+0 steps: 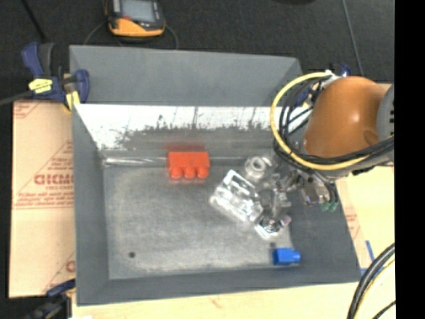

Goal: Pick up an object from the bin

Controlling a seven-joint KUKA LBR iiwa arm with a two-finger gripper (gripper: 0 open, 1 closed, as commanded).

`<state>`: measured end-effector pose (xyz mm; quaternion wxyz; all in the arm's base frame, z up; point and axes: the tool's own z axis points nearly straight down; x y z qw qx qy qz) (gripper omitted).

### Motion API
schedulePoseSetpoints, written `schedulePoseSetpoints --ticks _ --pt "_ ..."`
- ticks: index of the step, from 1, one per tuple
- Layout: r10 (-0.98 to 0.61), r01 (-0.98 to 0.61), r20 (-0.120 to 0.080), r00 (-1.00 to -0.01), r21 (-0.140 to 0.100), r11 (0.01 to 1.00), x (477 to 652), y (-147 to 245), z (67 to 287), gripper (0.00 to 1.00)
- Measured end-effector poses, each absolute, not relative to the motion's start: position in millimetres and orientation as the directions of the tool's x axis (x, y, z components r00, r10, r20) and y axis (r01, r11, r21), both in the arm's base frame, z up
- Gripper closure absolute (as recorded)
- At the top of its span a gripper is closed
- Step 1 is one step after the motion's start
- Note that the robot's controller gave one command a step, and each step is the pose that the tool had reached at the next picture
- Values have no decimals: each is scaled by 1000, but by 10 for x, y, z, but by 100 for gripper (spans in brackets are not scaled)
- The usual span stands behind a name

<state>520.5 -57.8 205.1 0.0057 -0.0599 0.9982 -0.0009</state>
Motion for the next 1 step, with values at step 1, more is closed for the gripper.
schedulePoseSetpoints --ticks 1 --pt "-329 -329 -1 -944 -2 944 4914 -793 2093 100"
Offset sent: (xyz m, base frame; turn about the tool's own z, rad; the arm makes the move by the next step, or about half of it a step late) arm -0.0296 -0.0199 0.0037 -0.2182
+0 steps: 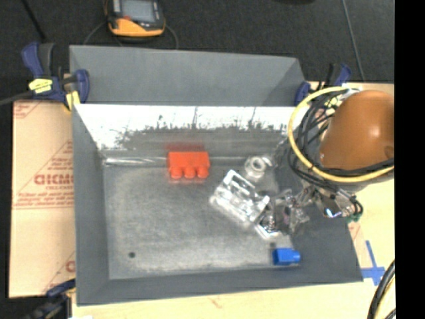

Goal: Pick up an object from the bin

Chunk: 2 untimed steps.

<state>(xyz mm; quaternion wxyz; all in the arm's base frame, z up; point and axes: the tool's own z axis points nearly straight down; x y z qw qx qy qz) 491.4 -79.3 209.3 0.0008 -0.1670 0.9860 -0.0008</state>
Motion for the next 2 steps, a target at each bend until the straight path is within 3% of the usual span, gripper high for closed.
schedulePoseSetpoints --ticks 1,2 --pt "-277 -277 3 -961 2 961 4740 -813 1554 100" --pt "-280 -280 -3 -960 -1 960 4758 -817 1582 0"
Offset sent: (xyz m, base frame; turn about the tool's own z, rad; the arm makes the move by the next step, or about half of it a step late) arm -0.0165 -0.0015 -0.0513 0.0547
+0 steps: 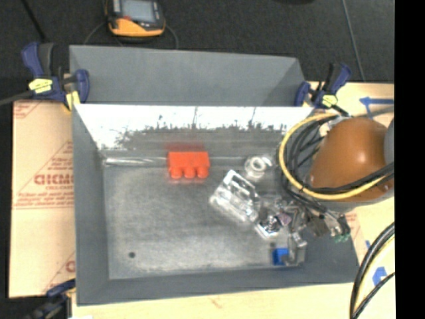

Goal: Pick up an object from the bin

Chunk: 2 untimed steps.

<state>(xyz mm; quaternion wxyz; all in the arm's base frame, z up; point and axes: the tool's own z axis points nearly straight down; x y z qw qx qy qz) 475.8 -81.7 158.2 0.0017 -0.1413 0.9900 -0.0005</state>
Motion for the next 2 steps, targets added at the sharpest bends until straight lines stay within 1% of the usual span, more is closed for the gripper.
schedulePoseSetpoints --ticks 1,2 --pt "-599 -599 4 -801 0 801 4922 -1110 714 0" --pt "-654 -654 -9 -756 -10 756 4762 -1272 729 0"
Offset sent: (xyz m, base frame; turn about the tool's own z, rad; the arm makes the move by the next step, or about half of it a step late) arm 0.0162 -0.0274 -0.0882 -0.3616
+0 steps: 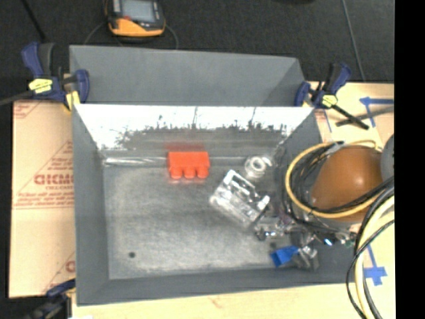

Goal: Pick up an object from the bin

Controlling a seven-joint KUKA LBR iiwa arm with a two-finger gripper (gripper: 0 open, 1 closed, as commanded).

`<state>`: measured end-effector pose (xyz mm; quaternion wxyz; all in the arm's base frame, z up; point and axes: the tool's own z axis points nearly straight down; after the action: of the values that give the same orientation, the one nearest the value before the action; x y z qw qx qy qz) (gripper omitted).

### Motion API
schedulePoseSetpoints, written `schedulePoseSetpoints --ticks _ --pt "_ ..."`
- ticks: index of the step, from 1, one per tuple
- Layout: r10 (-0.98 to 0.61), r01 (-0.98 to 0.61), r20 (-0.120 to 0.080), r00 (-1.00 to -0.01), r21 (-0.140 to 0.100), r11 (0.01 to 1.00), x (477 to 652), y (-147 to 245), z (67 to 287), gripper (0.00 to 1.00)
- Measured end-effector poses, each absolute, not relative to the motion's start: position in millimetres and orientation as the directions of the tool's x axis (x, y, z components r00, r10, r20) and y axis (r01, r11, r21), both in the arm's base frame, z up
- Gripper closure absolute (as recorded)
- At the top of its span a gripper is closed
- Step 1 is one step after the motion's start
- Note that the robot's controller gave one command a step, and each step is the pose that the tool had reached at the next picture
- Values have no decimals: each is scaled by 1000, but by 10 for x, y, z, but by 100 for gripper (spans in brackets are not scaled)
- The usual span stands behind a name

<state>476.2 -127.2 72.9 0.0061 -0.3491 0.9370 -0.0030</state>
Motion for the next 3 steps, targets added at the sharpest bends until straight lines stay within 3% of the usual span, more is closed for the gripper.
schedulePoseSetpoints --ticks 1,2,3 --pt "-807 -807 -3 -590 -6 590 4942 -1270 715 0" --pt "-881 -881 -3 -474 -3 474 4732 -1172 707 0" --pt "-880 -880 -3 -474 -3 474 4732 -1174 708 100"
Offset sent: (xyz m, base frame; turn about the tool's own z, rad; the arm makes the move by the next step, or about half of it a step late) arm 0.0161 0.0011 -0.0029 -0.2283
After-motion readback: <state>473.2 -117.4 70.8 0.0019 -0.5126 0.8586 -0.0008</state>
